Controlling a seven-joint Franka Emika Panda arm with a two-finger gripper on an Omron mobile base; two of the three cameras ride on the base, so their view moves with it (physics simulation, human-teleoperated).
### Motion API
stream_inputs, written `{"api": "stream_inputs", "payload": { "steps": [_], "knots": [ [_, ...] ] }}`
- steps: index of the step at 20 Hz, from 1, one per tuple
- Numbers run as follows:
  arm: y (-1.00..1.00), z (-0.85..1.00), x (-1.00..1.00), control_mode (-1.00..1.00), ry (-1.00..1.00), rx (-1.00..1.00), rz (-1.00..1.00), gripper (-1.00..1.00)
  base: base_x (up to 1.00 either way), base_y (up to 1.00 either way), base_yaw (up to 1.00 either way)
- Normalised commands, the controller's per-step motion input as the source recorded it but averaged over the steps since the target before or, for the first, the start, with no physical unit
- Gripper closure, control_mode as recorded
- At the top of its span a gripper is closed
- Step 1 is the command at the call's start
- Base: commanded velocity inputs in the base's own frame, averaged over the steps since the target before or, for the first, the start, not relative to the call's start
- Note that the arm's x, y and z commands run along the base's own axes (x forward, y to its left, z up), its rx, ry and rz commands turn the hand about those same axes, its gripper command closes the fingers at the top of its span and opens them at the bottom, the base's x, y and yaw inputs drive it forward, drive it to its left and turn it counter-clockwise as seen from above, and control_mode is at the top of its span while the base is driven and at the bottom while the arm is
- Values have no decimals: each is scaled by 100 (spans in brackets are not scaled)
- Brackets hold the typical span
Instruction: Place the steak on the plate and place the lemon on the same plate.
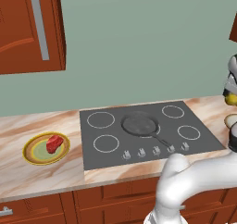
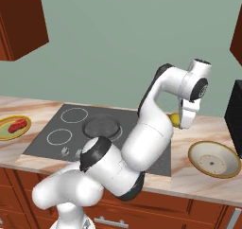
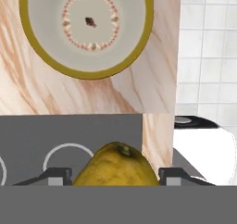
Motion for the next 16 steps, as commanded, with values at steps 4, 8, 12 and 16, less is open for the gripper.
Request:
{"api": "stream_inputs", "payload": {
  "steps": [4,8,12,16],
  "knots": [
    [89,25,-4,-100,0,-3,0,100,0,0,0],
    [92,24,-4,-100,0,-2,1,100,0,0,0],
    [93,23,-3,-100,0,-2,1,100,0,0,0],
    [94,21,-5,-100,0,-1,3,100,0,0,0]
  ]
}}
